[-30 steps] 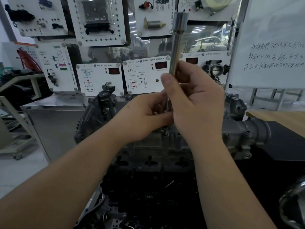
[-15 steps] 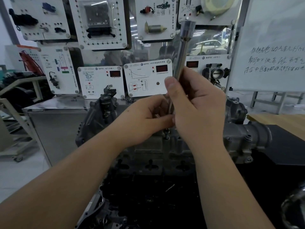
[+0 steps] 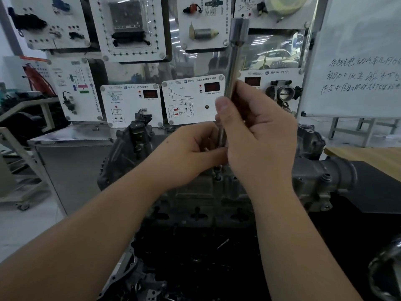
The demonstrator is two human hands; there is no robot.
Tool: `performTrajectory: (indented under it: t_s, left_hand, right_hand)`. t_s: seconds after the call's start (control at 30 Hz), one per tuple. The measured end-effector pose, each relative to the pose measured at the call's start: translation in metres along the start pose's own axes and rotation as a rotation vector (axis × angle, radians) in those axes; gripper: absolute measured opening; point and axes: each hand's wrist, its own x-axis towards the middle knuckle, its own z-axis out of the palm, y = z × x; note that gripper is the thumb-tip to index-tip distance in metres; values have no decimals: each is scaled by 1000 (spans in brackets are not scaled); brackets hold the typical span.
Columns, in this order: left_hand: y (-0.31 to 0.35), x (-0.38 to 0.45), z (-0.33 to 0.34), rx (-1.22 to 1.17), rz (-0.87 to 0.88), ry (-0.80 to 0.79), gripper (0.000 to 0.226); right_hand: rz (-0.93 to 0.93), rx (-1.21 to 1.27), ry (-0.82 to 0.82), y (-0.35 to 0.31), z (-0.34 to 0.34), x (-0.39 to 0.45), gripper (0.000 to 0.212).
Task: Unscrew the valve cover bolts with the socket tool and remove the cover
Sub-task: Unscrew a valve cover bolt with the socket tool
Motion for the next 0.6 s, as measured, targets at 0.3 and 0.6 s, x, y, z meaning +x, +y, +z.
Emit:
performTrajectory:
  t_s: [0.3,0.6]
  left_hand:
    - [0,-1,-2,13,14,1,34]
    - [2,-2,-4,3,11,-46,35]
  right_hand:
    - [21,48,-33,0,-2,0,44]
    - [30,-18,-22,-3,-2,0,35]
